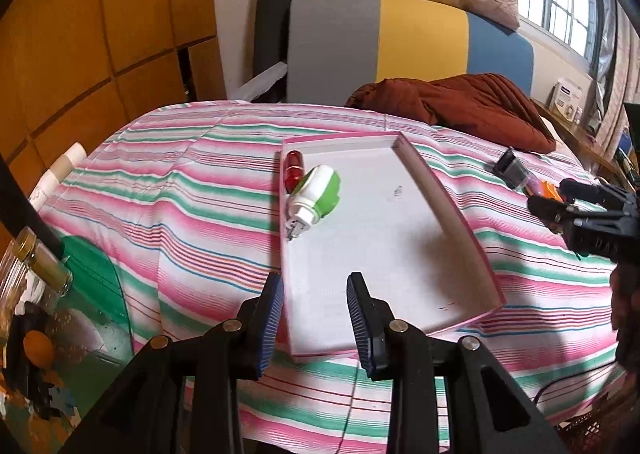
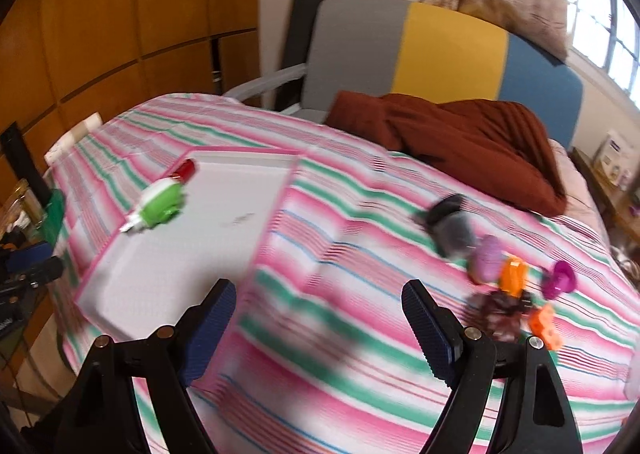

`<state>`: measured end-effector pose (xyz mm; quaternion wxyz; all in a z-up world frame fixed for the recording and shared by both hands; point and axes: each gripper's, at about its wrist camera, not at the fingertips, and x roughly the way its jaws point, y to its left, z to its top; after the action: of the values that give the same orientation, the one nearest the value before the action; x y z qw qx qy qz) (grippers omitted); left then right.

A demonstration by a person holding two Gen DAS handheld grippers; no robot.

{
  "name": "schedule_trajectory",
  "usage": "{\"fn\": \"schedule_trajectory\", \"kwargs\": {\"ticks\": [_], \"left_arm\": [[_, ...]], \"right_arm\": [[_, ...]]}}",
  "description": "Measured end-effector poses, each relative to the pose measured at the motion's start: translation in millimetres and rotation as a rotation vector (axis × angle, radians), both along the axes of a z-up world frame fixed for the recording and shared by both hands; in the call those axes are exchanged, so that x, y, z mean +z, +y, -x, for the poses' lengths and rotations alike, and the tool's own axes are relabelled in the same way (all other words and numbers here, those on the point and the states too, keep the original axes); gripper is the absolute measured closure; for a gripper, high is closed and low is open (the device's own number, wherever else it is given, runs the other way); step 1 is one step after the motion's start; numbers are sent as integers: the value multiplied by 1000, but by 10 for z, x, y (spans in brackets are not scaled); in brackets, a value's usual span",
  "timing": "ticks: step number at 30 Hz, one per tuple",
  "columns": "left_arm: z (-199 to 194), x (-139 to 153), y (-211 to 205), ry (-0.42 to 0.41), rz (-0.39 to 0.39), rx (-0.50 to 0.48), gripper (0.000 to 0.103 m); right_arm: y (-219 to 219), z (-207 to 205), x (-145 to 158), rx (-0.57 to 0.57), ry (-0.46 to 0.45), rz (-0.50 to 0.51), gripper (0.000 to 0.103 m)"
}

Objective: Organize rigid objects
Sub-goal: 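Move both grippers back toward the remaining toys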

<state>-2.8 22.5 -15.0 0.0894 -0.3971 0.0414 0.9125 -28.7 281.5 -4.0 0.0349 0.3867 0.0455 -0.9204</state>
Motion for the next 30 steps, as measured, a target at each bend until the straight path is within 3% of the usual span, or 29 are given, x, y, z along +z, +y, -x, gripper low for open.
{"fn": "schedule_trajectory", "kwargs": {"ticks": [6, 11, 15, 19, 24, 30], "left_arm": [[-23, 25, 154, 7, 15, -39, 71], [-39, 36, 293, 9, 26, -74, 71], [-42, 53, 446, 12, 40, -119, 71], [-6, 90, 655, 13, 45, -155, 71], [53, 99, 1018, -21, 23, -226, 71], [108, 86, 1444, -61, -10, -299, 71]], "right_arm": [[725, -56, 89, -150, 25, -45, 17], [1601, -148, 35, -386, 48, -16, 16], [2269, -358, -78, -615, 67, 113, 15], [2761, -487, -189, -809, 15, 263, 15], [3042, -618, -312, -884, -23, 467, 15], [3004, -593, -312, -844, -29, 504, 15]]}}
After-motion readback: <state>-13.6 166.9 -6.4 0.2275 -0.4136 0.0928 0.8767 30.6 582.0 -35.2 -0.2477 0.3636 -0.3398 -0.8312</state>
